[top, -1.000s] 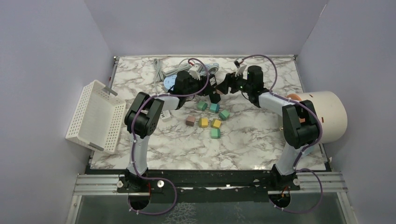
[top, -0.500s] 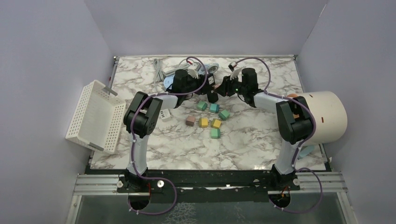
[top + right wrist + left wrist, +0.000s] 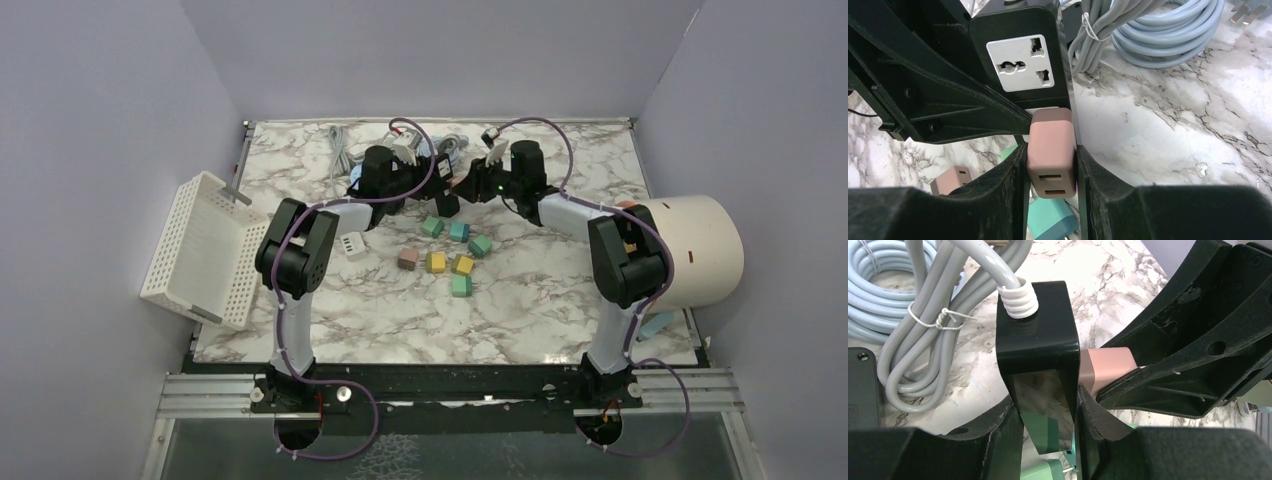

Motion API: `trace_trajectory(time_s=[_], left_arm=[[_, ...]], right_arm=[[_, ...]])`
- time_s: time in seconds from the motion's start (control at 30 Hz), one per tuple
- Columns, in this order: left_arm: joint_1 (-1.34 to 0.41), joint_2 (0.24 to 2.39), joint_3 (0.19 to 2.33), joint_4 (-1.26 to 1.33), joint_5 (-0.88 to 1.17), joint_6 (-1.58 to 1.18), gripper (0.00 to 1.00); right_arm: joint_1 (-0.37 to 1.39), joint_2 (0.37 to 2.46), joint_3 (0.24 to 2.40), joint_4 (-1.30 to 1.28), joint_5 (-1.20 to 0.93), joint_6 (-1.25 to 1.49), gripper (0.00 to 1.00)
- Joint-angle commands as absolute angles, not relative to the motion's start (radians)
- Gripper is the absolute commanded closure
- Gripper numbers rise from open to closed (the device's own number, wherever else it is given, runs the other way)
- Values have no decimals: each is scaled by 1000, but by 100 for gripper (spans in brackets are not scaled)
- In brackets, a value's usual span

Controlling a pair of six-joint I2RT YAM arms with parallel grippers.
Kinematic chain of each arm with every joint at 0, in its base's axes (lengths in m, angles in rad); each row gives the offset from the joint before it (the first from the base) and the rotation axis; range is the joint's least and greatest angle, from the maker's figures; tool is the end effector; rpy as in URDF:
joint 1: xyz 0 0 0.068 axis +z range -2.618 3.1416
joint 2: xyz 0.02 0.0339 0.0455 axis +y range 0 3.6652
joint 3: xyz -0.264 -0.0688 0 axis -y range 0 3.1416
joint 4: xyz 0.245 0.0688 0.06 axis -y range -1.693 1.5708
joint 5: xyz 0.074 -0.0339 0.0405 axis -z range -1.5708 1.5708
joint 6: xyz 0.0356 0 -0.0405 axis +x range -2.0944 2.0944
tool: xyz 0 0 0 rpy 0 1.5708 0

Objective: Pull the plug off the socket

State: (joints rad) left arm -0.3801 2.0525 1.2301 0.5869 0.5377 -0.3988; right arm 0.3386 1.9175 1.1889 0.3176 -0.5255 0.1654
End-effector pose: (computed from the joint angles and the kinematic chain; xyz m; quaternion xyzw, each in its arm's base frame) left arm 0.4155 -0.1856 0.1844 0.1574 0.7586 -0.4196 0.4730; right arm 0.3983 0.1592 0.2016 -0.2117 0.7925 0.3423 0.4582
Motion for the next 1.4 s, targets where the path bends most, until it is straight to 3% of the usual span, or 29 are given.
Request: trace_trajectory(time_s=[0.0, 0.17, 0.43, 0.57, 0.8, 0.9, 1.03, 1.13, 1.2, 1.3, 1.37], left_arm=[[-326, 1970, 1218, 659, 472, -344, 100], [-298, 1978, 1216, 659, 474, -336, 100], [-282, 1984, 1218, 651, 378, -319, 100], [-281, 1991, 1230, 641, 355, -304, 100], [-262, 1984, 1234, 626, 348, -280, 100], [-257, 1973, 1230, 622, 338, -268, 100], [-256, 1979, 1244, 604, 327, -267, 100], [-255, 1979, 1246, 587, 325, -259, 100], [-256, 1973, 1243, 581, 322, -254, 100], [-256, 1962, 1238, 575, 317, -245, 100], [-256, 1960, 1239, 575, 317, -248, 100]], right_arm=[[317, 1843, 1168, 330, -597, 235, 99], [293, 1855, 1184, 332, -702, 264, 99], [371, 1818, 1216, 228, -395, 128, 99], [396, 1816, 1221, 217, -364, 129, 99], [228, 1826, 1178, 327, -707, 272, 99], [278, 1826, 1228, 209, -610, 166, 99], [454, 1809, 1280, 95, -315, -17, 99], [473, 1780, 1239, 125, -281, 2, 99], [422, 1751, 1189, 167, -363, 50, 99], [263, 1743, 1124, 309, -671, 258, 99], [273, 1735, 1146, 264, -614, 218, 99]])
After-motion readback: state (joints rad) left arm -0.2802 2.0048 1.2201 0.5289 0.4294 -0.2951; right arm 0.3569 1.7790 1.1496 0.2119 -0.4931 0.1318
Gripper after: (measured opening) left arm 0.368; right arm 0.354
